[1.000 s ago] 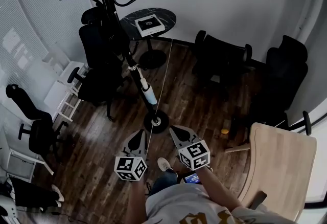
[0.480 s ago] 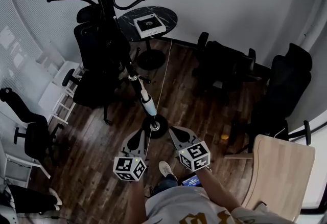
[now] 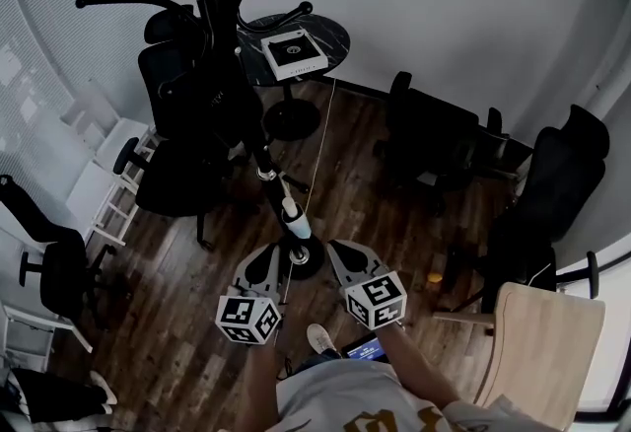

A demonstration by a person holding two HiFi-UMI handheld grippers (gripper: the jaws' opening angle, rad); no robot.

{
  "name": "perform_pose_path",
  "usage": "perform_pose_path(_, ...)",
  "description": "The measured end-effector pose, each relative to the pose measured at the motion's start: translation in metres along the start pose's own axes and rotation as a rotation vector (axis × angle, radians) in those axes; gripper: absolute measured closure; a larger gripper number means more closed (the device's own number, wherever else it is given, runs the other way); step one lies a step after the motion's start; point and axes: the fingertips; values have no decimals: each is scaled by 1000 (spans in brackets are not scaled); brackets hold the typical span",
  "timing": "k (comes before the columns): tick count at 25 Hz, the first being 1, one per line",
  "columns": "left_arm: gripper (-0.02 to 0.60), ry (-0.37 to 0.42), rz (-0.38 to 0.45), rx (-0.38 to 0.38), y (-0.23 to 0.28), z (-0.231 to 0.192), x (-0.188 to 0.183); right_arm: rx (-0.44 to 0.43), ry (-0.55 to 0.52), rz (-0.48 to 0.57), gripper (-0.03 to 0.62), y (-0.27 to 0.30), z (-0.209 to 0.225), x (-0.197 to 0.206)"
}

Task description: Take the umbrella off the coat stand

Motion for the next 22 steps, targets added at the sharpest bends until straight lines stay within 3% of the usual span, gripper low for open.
perform_pose_path(12, 561, -6, 12, 66, 30, -38, -16, 39, -5, -2, 582, 51, 0, -10)
perform_pose_path(22, 561, 20, 26, 54, 33, -53, -27, -26, 9, 14, 582, 80, -10, -16)
Point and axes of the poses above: the fingertips, and each gripper's own axes: y forward along the fingers, z to its right, x out of its underside
